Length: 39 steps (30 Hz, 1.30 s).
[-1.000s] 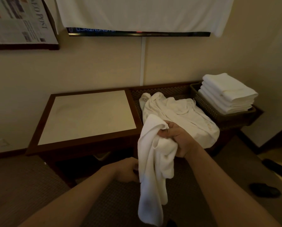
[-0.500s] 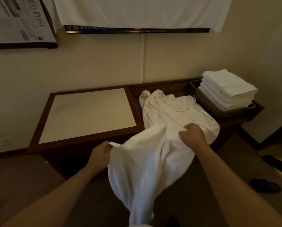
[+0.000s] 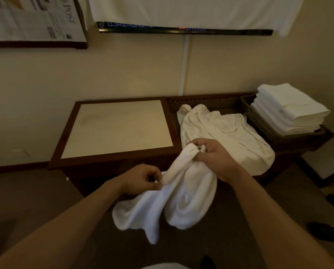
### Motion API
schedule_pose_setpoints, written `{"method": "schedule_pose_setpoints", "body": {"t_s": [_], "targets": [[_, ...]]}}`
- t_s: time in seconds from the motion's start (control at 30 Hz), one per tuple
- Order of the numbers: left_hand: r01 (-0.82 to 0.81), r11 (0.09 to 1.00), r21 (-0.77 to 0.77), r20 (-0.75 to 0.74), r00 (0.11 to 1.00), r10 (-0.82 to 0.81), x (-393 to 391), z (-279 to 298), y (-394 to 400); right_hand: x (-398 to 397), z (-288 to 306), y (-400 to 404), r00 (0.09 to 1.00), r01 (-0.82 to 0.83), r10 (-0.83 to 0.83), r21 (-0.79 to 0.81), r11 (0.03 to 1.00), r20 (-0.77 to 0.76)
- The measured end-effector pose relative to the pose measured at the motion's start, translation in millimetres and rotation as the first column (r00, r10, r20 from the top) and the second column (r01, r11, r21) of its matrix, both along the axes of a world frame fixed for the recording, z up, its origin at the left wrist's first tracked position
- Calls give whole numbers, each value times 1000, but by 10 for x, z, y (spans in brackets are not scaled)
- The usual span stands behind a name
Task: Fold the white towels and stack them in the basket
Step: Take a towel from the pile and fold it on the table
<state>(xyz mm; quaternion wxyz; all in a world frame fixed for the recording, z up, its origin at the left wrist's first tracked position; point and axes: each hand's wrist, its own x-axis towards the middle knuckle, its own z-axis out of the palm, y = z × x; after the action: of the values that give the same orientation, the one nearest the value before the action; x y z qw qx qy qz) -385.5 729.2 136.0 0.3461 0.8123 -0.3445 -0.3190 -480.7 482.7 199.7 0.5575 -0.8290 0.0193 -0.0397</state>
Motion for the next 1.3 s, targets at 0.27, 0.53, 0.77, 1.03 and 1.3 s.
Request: {"method": "schedule_pose_setpoints", "body": {"t_s": [0.27, 0.53, 0.77, 1.03, 1.3], "targets": [[-68, 951, -301, -19, 998, 65, -160, -262, -247, 10, 111, 3, 988, -55, 95, 302, 952, -120], [-133, 983, -130, -302, 949, 89, -273, -523, -273, 29, 165, 147, 986, 39, -82, 278, 960, 143], [173, 977, 125, 60, 982, -181, -114, -568, -276, -89, 231, 22, 975, 156, -220, 647, 747, 19], [-165, 970, 180, 32, 986, 162, 55, -881, 174, 45, -6, -152, 874, 484, -468, 150, 862, -131], [-144, 981, -130, 97, 983, 157, -143, -5, -174, 18, -537, 157, 877, 434, -439, -72, 898, -194]]}}
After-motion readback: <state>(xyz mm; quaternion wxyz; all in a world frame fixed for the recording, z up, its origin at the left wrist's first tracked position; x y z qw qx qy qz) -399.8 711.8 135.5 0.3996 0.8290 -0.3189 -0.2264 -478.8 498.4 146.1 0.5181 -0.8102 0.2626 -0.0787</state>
